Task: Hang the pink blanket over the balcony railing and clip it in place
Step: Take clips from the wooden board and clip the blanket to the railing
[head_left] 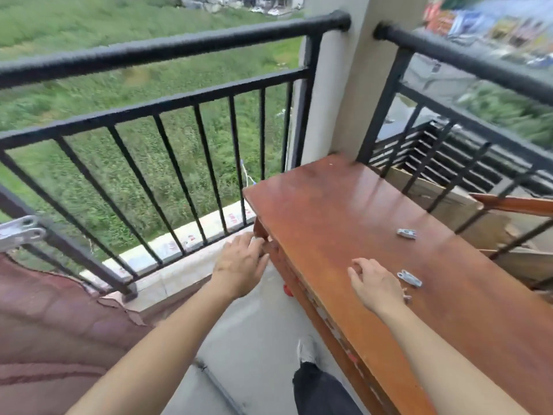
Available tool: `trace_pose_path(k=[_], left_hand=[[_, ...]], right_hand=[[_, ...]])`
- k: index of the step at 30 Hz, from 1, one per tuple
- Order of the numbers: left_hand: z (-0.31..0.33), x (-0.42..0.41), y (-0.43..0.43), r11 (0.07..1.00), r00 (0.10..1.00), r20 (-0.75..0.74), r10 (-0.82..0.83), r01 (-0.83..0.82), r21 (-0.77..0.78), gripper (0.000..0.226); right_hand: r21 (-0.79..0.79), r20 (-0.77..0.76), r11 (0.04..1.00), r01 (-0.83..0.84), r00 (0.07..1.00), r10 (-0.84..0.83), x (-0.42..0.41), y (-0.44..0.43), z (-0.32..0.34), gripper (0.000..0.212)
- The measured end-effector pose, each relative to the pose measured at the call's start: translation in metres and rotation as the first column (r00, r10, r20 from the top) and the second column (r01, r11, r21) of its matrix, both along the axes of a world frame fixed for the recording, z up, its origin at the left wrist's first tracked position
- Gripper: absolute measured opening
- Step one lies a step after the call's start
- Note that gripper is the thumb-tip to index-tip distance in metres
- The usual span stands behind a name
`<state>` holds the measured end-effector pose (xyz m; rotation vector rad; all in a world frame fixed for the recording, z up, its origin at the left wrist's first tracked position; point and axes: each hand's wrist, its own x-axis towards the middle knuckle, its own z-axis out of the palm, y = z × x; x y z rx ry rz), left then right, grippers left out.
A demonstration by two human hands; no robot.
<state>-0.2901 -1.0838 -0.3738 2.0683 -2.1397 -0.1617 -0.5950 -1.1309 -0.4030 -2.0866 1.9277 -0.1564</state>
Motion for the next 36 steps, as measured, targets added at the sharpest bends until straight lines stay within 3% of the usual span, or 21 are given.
trace_pose_path(k=[5, 13, 18, 21, 24, 30, 36], left_hand=[[-0.039, -0.089, -0.032, 0.974, 0.980, -0.146, -0.139, 0.162, 0.161, 0.051], [-0.123, -0.180, -0.037, 0.855, 0.946, -0.325, 0.003, 0.166, 0.491, 0.059], [-0.168, -0.202, -0.033, 0.730, 0.950, -0.311, 0.039, 0.185, 0.658, 0.058], [-0.182, -0.206, -0.029, 0.652, 0.955, -0.286, 0.079, 0.168, 0.739, 0.058], [-0.188, -0.204, -0.023, 0.593, 0.957, -0.270, 0.110, 0.155, 0.790, 0.058], [-0.170, -0.194, -0.019, 0.627, 0.948, -0.248, 0.198, 0.071, 0.775, 0.053], [-0.129, -0.141, -0.013, 0.717, 0.903, -0.211, 0.375, -0.138, 0.683, 0.051]], right_hand=[[0.169, -0.105, 0.964, 0.204, 0.976, -0.188, -0.088, 0.026, -0.019, 0.037], [0.464, -0.116, 0.822, 0.329, 0.943, -0.312, -0.146, 0.005, -0.084, 0.054], [0.390, -0.082, 0.882, 0.264, 0.964, -0.253, -0.162, -0.033, -0.121, 0.063], [0.405, -0.093, 0.905, 0.131, 0.990, -0.102, -0.171, -0.054, -0.140, 0.072], [0.462, -0.137, 0.886, 0.035, 0.990, 0.032, -0.177, -0.067, -0.155, 0.068], [0.368, 0.009, 0.930, 0.012, 1.000, -0.017, -0.165, -0.073, -0.161, 0.035], [0.337, 0.242, 0.939, -0.073, 0.970, -0.011, -0.069, -0.084, -0.125, 0.036]])
